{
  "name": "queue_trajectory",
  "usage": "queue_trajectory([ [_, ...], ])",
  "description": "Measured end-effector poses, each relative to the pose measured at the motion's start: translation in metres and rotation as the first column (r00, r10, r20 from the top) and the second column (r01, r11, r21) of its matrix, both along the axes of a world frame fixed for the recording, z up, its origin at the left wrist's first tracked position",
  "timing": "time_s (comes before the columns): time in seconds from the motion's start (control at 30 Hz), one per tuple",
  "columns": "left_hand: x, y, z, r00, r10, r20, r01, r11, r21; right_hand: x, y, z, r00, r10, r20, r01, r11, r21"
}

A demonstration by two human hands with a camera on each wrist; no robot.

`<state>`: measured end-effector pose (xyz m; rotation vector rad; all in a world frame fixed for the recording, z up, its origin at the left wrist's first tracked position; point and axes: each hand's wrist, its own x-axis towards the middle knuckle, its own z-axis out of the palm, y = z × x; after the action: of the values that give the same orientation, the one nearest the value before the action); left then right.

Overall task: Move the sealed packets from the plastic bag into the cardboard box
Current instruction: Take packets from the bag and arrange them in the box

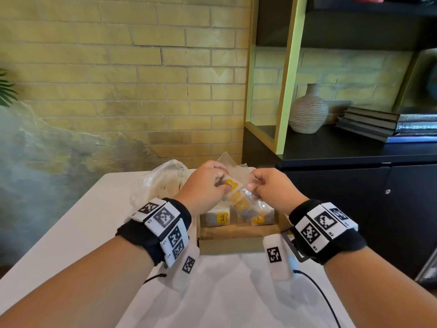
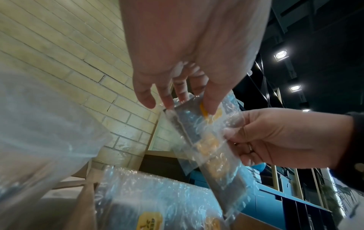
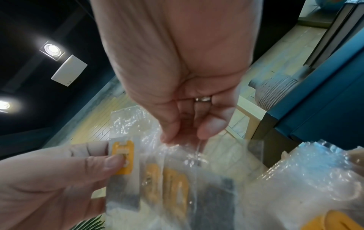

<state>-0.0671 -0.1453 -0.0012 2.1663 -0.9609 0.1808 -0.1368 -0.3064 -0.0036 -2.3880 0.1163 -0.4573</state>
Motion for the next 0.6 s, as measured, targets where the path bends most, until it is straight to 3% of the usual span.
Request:
queue_trajectory([
  [0.17,-0.003,0.004,0.004,0.998,-0.015,-0.060,0.012,0.999,-0.046,0.002,0.003,-0.002,0.999,-0.043,0.010,0.043,0.999,0.025],
  [0.37,0.003,0.016,-0.001,0.984,0.039,-0.176,-0.078,0.973,-0.219,0.002,0.001,-0.003,0.996,-0.082,0.024,0.075,0.974,0.212],
  [0.6,0.012,0.026,0.001,0.880,0.002,-0.475,-0.292,0.791,-0.538,-0.001,-0.004,-0.007,0.991,-0.134,0.030,0.119,0.945,0.304],
])
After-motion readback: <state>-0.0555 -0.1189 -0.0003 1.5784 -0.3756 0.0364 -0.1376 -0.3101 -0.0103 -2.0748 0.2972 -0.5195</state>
